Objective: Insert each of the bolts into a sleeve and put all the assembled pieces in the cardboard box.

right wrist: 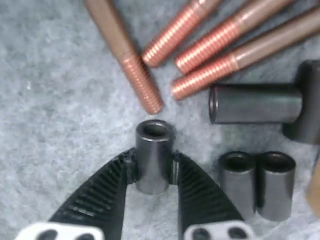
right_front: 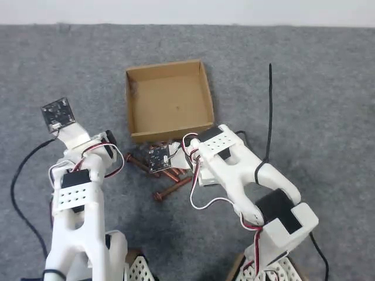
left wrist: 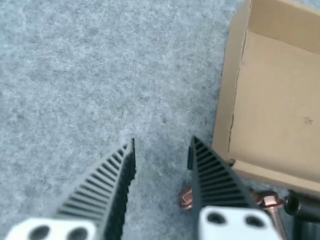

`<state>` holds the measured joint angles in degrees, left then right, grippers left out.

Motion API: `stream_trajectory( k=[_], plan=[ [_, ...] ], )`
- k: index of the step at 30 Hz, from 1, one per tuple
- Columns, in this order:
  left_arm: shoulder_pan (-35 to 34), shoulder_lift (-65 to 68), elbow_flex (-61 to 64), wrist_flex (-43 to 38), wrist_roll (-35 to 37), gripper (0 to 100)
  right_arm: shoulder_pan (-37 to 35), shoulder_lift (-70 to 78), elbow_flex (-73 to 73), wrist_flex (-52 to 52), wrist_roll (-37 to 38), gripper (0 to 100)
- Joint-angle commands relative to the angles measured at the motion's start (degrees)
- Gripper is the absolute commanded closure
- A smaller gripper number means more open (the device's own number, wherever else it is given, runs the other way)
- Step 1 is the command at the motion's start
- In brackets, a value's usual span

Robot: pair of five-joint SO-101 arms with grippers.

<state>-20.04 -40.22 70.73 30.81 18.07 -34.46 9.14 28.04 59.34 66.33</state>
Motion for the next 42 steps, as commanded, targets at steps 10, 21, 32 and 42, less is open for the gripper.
stream_trajectory(
  k=[10, 21, 32, 42],
  plan=[
    [0.0, -0.1, -0.8, -1.8, 0.5, 83, 12.5, -19.5, 4.2, -0.2, -45.5, 99.2],
    [1.0, -0.4, -1.4, 1.4, 0.7, 84, 30.1, -33.1, 21.5, -4.5, -62.2, 99.2],
    [7.4, -0.1, -10.8, 19.3, 1.0, 83, 35.9, -33.7, 25.0, -10.9, -62.2, 99.2],
    [12.9, 8.2, -11.7, 19.4, 6.8, 83, 35.9, -33.7, 26.7, -14.6, -59.3, 99.2]
  ],
)
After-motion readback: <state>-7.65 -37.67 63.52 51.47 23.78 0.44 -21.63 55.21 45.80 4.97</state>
